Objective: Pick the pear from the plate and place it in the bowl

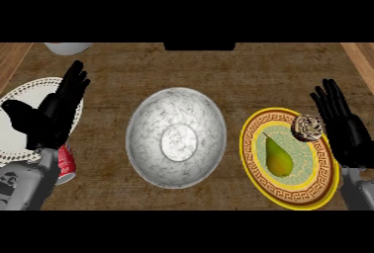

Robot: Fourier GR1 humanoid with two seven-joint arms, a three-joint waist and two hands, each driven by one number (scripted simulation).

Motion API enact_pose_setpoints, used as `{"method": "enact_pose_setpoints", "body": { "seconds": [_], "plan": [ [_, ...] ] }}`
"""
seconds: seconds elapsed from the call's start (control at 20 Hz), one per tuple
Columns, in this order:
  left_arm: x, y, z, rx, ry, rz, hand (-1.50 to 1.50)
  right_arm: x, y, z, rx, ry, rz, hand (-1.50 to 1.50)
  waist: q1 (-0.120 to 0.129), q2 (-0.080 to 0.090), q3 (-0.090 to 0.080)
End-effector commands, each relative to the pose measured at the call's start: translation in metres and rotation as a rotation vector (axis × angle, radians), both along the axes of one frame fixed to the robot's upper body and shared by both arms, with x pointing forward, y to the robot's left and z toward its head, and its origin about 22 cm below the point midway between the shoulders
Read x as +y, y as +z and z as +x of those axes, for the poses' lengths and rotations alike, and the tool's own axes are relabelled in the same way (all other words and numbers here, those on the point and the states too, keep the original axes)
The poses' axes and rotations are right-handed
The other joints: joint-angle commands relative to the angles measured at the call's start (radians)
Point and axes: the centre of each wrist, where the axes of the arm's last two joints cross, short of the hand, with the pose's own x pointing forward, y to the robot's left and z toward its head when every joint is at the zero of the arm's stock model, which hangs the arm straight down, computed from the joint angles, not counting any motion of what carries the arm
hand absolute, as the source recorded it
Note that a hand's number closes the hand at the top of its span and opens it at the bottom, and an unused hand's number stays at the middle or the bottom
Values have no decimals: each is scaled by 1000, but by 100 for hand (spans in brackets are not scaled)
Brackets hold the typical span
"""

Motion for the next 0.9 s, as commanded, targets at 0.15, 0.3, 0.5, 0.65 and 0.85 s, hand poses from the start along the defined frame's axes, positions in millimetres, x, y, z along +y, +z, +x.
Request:
{"method": "enact_pose_setpoints", "body": {
  "seconds": [0.15,0.3,0.5,0.65,0.85],
  "plan": [
    [24,23,5,-155,59,-10,0,83,32,15,-44,478,289,-150,64,10,20],
    [19,19,4,-144,65,-28,0,43,86,29,-171,413,-355,-150,66,-12,2],
    [75,0,-21,-186,132,-54,0,94,57,-18,-149,224,-2,-150,12,3,18],
    [68,10,-8,-185,142,-48,0,105,70,-43,-184,287,-69,-150,10,6,19],
    [68,-13,-7,-180,129,-43,0,56,98,-53,-132,324,-288,-150,-7,6,19]
  ]
}}
